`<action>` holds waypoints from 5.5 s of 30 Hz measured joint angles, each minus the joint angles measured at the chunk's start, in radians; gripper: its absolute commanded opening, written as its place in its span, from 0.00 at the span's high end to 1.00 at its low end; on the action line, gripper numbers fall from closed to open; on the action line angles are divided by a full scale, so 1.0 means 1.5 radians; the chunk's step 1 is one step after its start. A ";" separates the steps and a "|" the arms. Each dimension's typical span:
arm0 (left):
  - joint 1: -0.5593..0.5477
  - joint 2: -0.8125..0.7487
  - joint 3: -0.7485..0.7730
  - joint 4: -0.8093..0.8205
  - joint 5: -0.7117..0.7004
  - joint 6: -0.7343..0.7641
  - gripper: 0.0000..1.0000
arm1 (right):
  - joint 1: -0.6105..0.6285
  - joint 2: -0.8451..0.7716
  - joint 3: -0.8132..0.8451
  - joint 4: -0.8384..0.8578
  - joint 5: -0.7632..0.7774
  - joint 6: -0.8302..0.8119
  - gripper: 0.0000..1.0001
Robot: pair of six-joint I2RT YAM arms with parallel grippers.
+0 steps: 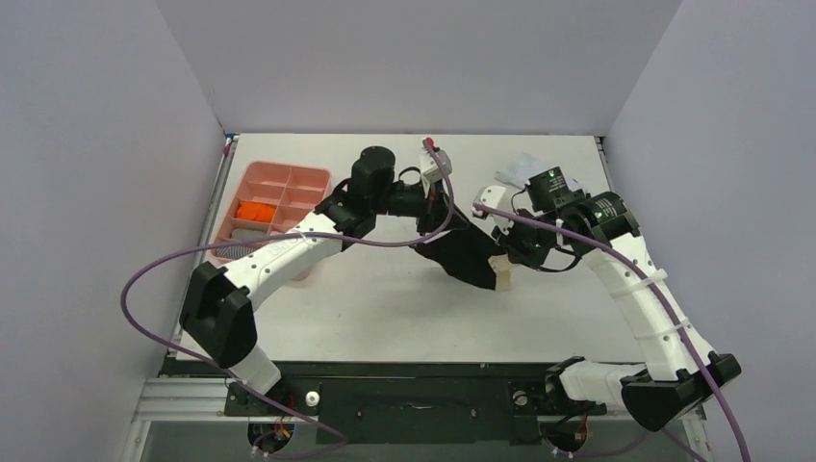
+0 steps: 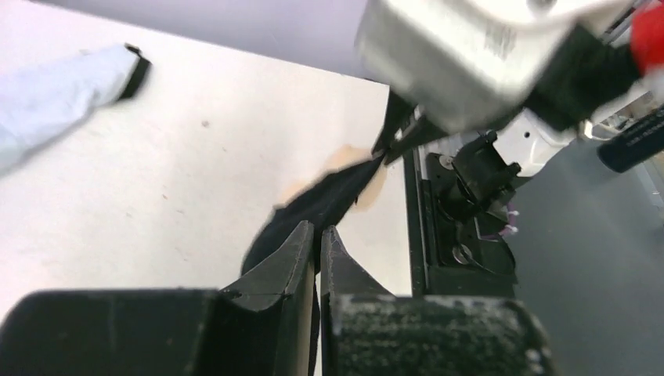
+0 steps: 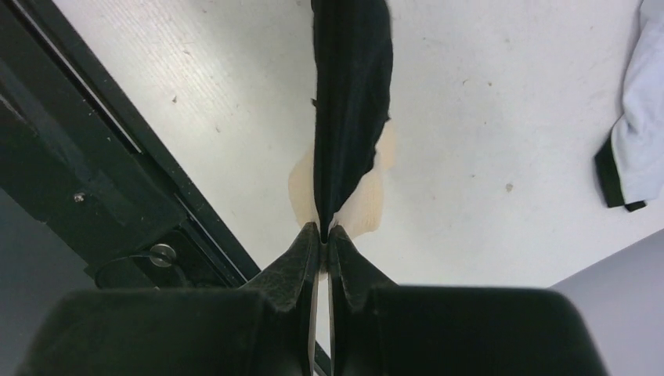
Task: Roll the underwear
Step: Flatten out the underwear at the center of the board.
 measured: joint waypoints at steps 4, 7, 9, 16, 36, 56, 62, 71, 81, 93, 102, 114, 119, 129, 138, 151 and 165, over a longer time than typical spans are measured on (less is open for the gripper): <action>-0.041 -0.038 0.091 -0.157 -0.074 0.096 1.00 | 0.053 -0.013 0.042 -0.030 0.014 0.003 1.00; -0.078 -0.062 0.134 -0.252 -0.116 0.150 1.00 | 0.072 -0.016 0.080 -0.058 0.016 0.002 1.00; -0.098 -0.080 0.148 -0.301 -0.136 0.174 1.00 | 0.080 -0.019 0.097 -0.072 0.015 -0.001 1.00; -0.147 -0.128 0.151 -0.434 -0.175 0.245 1.00 | 0.096 -0.048 0.117 -0.118 -0.001 -0.011 1.00; -0.115 -0.126 0.050 -0.408 -0.303 0.283 1.00 | 0.044 0.028 0.065 -0.097 -0.002 -0.102 1.00; 0.031 0.327 0.092 -0.142 -0.563 0.155 1.00 | -0.086 0.646 0.364 0.121 0.095 -0.224 0.94; 0.027 0.335 0.109 -0.146 -0.591 0.145 1.00 | -0.089 0.645 0.333 0.185 0.084 -0.180 0.82; 0.052 0.236 0.002 -0.146 -0.626 0.126 0.69 | -0.108 0.474 0.086 0.237 0.013 -0.070 0.70; 0.071 0.188 -0.062 -0.141 -0.679 0.119 0.48 | -0.117 0.427 0.020 0.266 -0.058 0.018 0.47; 0.137 0.129 -0.076 -0.138 -0.640 0.089 0.09 | -0.198 0.464 -0.024 0.311 -0.160 0.184 0.30; 0.154 0.208 0.061 -0.146 -0.551 0.042 0.15 | -0.191 0.523 -0.026 0.313 -0.225 0.218 0.54; 0.154 0.345 0.133 -0.203 -0.468 -0.020 0.92 | -0.194 0.549 -0.033 0.312 -0.254 0.211 1.00; 0.153 0.329 0.095 -0.202 -0.436 -0.014 1.00 | -0.198 0.534 -0.054 0.288 -0.229 0.180 1.00; 0.134 0.205 -0.079 -0.214 -0.348 0.043 0.89 | -0.197 0.497 -0.095 0.186 -0.152 0.031 1.00; 0.102 0.131 -0.158 -0.225 -0.255 0.089 0.24 | -0.188 0.490 -0.082 0.077 -0.092 -0.105 1.00; 0.059 0.207 -0.090 -0.136 -0.284 0.065 0.38 | -0.188 0.490 -0.030 0.087 -0.113 -0.107 1.00; 0.056 0.219 -0.098 -0.092 -0.272 0.056 0.40 | -0.197 0.490 -0.045 0.103 -0.127 -0.107 1.00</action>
